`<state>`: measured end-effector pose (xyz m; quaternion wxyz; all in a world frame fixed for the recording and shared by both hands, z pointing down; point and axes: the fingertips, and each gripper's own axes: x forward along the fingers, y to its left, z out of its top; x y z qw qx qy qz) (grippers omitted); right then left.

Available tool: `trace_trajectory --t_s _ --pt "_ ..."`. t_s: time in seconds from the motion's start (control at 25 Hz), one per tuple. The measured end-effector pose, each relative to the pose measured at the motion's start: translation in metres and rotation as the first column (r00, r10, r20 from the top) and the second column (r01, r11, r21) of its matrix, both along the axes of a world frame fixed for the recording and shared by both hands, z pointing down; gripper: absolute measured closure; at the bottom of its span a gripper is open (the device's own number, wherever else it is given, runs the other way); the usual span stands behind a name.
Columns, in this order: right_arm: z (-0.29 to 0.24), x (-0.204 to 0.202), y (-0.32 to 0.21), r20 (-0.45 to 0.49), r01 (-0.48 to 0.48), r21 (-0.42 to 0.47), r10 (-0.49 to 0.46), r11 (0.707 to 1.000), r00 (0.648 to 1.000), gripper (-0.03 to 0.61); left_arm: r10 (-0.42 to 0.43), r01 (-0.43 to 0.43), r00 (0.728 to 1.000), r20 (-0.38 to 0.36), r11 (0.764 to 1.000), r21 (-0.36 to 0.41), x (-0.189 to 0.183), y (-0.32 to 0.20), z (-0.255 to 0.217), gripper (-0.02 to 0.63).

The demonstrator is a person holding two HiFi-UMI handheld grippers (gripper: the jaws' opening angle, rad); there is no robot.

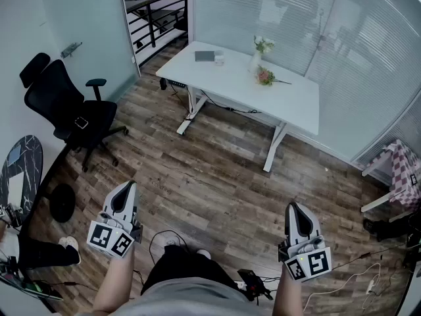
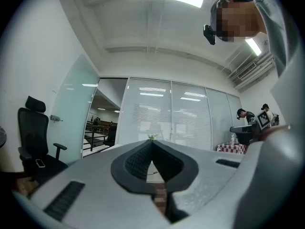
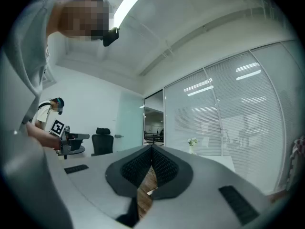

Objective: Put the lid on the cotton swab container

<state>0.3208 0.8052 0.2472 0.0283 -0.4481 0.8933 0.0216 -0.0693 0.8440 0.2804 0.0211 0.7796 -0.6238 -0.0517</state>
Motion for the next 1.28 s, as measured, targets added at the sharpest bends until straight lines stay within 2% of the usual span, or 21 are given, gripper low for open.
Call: trace_trajectory --t_s 0.4,0.68,0.96,1.28 --pt "-0.002 -0.012 -0.012 -0.011 0.024 0.001 -0.024 1.0 1.0 0.557 -0.013 0.013 1.0 -0.002 1.0 -0.022 -0.009 0.0 0.003 0.612" --pt "0.0 -0.018 -0.03 -0.024 0.028 -0.005 -0.028 1.0 0.999 0.557 -0.017 0.018 1.0 0.009 1.0 -0.025 -0.014 -0.019 0.003 0.612" --pt "0.01 -0.026 -0.077 -0.014 -0.018 -0.02 0.018 1.0 1.0 0.555 -0.006 0.005 1.0 0.029 1.0 0.007 -0.021 -0.066 -0.002 0.612" --pt "-0.008 -0.06 -0.151 0.01 -0.002 -0.005 0.003 1.0 1.0 0.555 0.005 -0.006 1.0 0.017 0.999 0.047 -0.04 -0.146 -0.015 0.612"
